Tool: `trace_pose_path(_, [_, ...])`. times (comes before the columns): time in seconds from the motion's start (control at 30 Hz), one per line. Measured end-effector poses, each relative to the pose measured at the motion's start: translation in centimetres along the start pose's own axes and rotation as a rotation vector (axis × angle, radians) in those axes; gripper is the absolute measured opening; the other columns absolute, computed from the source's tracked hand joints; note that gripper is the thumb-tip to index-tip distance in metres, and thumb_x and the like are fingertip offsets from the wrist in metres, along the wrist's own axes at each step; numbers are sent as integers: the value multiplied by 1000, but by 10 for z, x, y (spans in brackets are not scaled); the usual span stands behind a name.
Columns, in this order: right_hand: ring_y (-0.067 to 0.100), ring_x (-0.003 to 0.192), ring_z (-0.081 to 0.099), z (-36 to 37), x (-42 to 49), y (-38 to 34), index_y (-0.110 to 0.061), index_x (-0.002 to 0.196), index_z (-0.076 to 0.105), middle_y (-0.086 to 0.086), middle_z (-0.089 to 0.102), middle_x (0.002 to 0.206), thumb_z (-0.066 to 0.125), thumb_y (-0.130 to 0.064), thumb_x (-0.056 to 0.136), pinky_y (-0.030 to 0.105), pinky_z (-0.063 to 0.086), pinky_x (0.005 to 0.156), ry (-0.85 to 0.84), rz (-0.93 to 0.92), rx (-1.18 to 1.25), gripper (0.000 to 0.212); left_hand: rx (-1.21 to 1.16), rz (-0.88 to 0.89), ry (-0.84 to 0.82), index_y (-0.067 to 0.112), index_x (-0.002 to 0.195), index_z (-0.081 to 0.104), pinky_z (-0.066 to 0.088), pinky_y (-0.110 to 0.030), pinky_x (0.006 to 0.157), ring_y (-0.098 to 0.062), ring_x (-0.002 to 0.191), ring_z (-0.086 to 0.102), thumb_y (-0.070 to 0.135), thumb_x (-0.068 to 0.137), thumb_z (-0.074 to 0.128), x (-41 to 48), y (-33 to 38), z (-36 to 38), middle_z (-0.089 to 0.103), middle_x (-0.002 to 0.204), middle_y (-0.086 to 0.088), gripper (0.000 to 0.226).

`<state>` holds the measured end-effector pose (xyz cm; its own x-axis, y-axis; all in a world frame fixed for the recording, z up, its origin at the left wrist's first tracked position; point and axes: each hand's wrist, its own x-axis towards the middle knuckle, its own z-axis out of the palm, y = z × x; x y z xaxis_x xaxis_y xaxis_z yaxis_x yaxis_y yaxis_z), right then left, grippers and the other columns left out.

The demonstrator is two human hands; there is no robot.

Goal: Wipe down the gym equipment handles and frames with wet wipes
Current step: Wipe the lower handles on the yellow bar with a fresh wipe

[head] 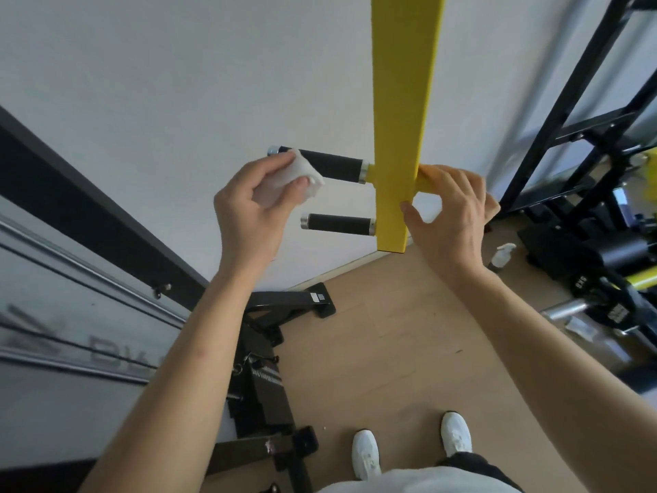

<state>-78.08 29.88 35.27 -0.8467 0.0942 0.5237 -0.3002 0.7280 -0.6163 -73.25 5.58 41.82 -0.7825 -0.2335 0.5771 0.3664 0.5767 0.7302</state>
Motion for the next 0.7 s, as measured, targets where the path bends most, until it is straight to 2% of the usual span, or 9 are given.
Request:
trace_pose_path(0.1, [19,125,47,1,-4,-2,-29,120,65,-13,65,122,73,-30,80,45,27,95,25,-5,78,40,163,249,-80,9,115,73,51,-24,95,-11,112,65,25,89,77,9,9,11,69,120,2,31])
trace_pose_path(0.17, [17,124,46,2,-8,-2,-27,119,65,-12,65,120,76,-32,80,44,26,94,47,-20,131,41,235,293,-187,10,115,74,52,-27,96,-13,114,65,27,88,77,18,6,21,69,124,0,33])
trace_pose_path(0.3, [16,124,46,3,-10,-2,-26,115,68,-14,64,119,77,-29,81,39,23,92,59,-31,187,35,385,361,-363,18,112,77,52,-42,92,-21,108,66,31,84,78,29,-3,36,73,120,3,31])
trace_pose_path(0.4, [18,125,48,7,-11,-1,-25,113,70,-12,66,122,75,-32,82,41,25,95,82,-26,189,32,472,451,-387,22,106,78,49,-42,91,-22,105,67,36,84,77,37,-1,40,75,114,7,27])
trace_pose_path(0.53, [21,129,51,9,-11,2,-22,111,72,-8,67,127,75,-35,83,46,27,99,116,-22,159,30,564,535,-394,20,105,75,48,-40,85,-24,96,69,35,87,75,47,-4,34,75,110,4,24])
trace_pose_path(0.7, [24,128,52,9,-12,-3,-22,109,71,-3,66,123,74,-34,84,49,31,100,142,-12,100,28,614,475,-323,18,110,73,47,-38,84,-29,98,67,28,86,76,53,-24,6,74,113,1,26])
